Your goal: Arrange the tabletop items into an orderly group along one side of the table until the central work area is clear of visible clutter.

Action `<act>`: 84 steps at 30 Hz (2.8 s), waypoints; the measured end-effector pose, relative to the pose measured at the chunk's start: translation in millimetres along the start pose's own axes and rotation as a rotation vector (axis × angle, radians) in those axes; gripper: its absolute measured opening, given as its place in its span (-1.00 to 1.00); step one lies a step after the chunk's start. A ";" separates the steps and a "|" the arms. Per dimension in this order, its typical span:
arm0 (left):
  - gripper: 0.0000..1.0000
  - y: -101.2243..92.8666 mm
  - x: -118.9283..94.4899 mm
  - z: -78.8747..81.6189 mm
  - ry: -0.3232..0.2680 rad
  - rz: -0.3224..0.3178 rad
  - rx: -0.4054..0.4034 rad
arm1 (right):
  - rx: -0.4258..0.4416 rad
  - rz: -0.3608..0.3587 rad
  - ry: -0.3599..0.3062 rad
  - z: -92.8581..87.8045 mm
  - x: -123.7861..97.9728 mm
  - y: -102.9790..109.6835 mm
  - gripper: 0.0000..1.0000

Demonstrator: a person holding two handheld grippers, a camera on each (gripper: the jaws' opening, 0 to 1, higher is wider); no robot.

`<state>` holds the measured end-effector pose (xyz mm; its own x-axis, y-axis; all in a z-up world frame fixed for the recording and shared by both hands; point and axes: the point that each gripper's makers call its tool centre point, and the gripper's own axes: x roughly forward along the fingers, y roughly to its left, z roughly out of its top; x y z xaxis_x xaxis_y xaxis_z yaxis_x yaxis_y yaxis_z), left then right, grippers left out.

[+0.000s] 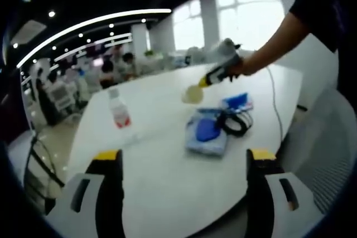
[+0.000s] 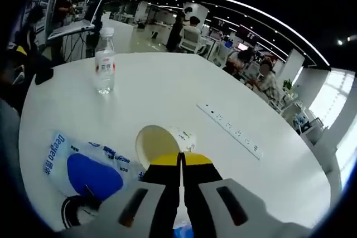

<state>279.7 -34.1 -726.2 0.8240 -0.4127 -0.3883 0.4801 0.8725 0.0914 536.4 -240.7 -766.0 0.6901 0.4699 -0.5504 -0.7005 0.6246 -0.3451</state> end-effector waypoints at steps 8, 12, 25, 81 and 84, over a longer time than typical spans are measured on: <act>0.76 -4.5 -0.3 2.9 -0.011 -0.013 0.023 | 0.058 0.002 -0.040 1.2 -29.9 19.6 -1.00; 0.76 -8.5 -0.2 3.7 -0.009 -0.031 0.034 | 0.076 0.008 -0.057 2.1 -44.2 30.5 -1.00; 0.42 -34.9 7.4 0.5 0.050 -0.195 0.117 | 0.155 0.045 -0.091 9.8 -81.0 65.8 -1.00; -0.96 -71.4 57.6 47.0 -0.003 -0.214 0.340 | 0.213 0.216 -0.082 41.1 -161.7 193.6 -1.00; -0.99 -70.2 58.6 45.6 0.011 -0.204 0.357 | 0.216 0.217 -0.087 42.3 -161.9 195.3 -1.00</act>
<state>308.0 -131.4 -713.5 0.6989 -0.5629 -0.4413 0.7090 0.6266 0.3235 295.6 -168.4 -712.1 0.5485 0.6526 -0.5227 -0.7845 0.6179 -0.0519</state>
